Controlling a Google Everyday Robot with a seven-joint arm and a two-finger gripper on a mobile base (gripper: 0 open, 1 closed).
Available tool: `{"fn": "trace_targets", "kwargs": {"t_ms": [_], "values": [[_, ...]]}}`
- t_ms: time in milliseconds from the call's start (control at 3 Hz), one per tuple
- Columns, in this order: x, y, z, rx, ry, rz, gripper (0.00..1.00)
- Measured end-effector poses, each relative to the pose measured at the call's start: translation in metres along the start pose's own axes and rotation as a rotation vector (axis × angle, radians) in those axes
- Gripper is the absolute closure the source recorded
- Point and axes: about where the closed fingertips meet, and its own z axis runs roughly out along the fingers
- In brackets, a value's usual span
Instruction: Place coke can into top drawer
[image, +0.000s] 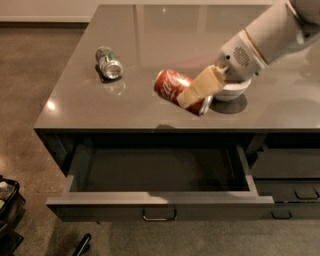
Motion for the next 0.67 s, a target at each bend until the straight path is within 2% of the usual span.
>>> {"fn": "trace_targets", "kwargs": {"t_ms": [333, 667], "values": [[0.055, 0.019, 0.011, -0.008, 0.026, 0.136, 1.0], [0.101, 0.014, 0.039, -0.029, 0.031, 0.23, 1.0]]}}
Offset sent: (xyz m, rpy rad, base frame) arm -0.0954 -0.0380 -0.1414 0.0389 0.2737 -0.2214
